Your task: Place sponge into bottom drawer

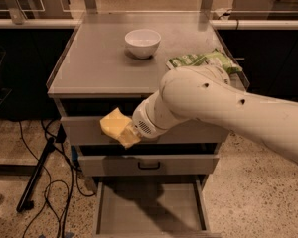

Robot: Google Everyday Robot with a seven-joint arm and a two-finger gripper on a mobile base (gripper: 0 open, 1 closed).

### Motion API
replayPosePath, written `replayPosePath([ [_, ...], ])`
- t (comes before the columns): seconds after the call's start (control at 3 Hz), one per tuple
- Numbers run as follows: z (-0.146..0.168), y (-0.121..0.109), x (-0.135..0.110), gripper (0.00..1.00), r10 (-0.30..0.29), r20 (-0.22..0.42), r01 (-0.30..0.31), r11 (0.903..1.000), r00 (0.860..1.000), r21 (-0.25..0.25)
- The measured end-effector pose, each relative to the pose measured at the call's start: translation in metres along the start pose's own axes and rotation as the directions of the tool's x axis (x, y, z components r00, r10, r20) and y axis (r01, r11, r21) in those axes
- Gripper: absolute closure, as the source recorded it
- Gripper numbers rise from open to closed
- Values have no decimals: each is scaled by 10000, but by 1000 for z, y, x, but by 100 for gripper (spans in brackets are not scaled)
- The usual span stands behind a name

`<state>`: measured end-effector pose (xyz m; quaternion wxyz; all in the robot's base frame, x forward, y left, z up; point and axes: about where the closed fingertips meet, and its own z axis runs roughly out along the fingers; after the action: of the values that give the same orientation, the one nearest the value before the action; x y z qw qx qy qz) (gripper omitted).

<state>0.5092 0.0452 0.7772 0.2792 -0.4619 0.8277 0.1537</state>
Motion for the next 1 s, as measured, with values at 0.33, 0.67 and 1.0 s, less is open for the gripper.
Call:
replayPosePath([
  [0.33, 26, 11, 22, 100, 529, -211, -536, 9980, 9984, -332],
  [0.67, 87, 33, 73, 100, 968, -558, -1016, 9906, 9937, -918],
  [1.0, 88, 33, 74, 100, 980, -560, -1029, 9903, 9936, -934],
])
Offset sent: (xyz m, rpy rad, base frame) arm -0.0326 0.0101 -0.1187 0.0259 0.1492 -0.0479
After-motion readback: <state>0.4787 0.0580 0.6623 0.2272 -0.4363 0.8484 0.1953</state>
